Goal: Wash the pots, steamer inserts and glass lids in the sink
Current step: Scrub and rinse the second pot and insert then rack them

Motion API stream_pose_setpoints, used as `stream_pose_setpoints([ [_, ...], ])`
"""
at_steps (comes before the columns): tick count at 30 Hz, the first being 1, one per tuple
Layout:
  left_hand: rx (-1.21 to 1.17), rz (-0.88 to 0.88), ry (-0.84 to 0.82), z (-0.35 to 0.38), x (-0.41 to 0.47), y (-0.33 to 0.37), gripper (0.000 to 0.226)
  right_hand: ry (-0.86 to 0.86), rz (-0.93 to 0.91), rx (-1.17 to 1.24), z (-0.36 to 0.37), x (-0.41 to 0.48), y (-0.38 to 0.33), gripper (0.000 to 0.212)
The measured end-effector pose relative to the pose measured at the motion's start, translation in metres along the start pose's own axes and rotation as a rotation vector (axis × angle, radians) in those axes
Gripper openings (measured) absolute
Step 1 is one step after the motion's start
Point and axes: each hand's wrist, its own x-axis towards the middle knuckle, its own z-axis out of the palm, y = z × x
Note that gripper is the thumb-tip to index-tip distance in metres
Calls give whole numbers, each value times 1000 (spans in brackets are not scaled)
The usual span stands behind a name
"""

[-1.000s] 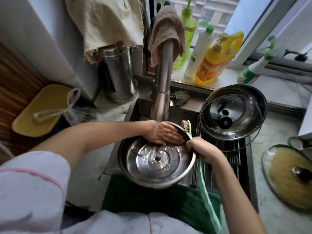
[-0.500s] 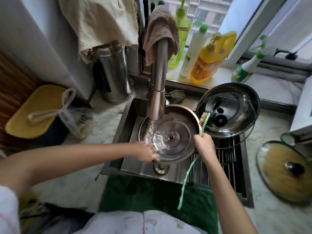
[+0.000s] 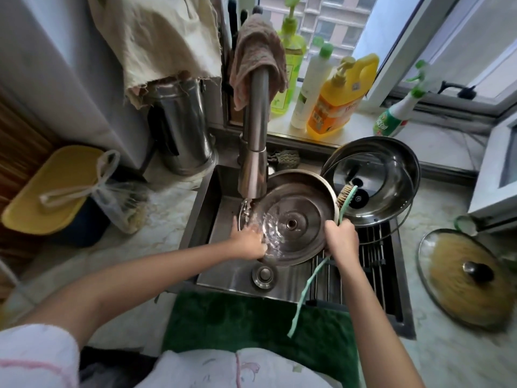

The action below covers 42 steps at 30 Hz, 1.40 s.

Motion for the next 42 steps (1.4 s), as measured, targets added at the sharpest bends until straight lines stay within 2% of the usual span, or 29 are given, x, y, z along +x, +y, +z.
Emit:
stream_pose_setpoints([
  [2,-259,41,8,-1,-21,2,33,-52,65,39,3,3,7,24],
  [3,-365,59,99,-2,-33,1,26,-91,107,84,4,3,10,19],
  [5,-404,29,376,-4,-51,-10,30,-185,206,227,8,2,16,8],
  [7,-456,-3,668,-7,-63,-23,15,-271,292,355,11,-2,21,15],
  [9,-641,-55,806,-10,-68,-33,54,-347,342,445,15,-8,25,22],
  [10,-779,-119,760,-13,-70,-39,71,-393,369,489,18,-10,27,25],
  [11,-984,-176,639,-16,-72,-43,80,-440,397,536,22,-12,28,27],
  [12,-1241,-207,448,-20,-76,-46,81,-482,422,581,27,-16,28,28],
  [14,-1693,-208,118,-28,-84,-46,59,-543,457,642,36,-23,28,29],
  [15,-1796,-198,75,-34,-91,-45,38,-583,461,656,38,-25,27,29],
  [16,-1826,-212,100,-39,-96,-45,17,-618,445,655,41,-24,27,28],
  [17,-1848,-242,133,-43,-98,-48,8,-645,419,627,42,-24,25,30],
  [19,-1905,-253,181,-47,-101,-57,14,-593,258,414,40,-20,19,40],
  [20,-1938,-247,197,-48,-103,-63,15,-501,142,277,37,-19,15,48],
  [22,-1917,-224,248,-47,-107,-71,32,-264,-115,109,33,-15,10,47],
  [24,-1819,-188,319,-43,-108,-75,59,-214,-408,41,33,-16,0,40],
  [25,-1768,-174,354,-43,-110,-73,64,-215,-575,-62,36,-15,-5,39],
  [27,-1686,-146,394,-44,-113,-67,71,-136,-872,-400,49,-6,-11,40],
  [28,-1663,-136,410,-44,-113,-65,74,-89,-940,-582,56,-1,-14,42],
  [30,-1665,-127,451,-40,-110,-63,77,-118,-899,-827,66,5,-17,44],
  [32,-1685,-116,497,-35,-107,-64,81,-240,-792,-834,74,4,-14,37],
  [34,-1703,-118,538,-31,-102,-62,83,-440,-675,-703,81,-7,-12,26],
  [37,-1719,-140,583,-27,-96,-56,82,-834,-428,-348,89,-29,-7,15],
  [38,-1719,-151,587,-26,-94,-54,82,-916,-339,-250,89,-33,-6,13],
  [40,-1714,-163,585,-25,-93,-54,84,-967,-263,-189,88,-29,-6,15],
  [42,-1709,-153,574,-25,-94,-59,85,-902,-330,-288,88,-12,-7,18],
])
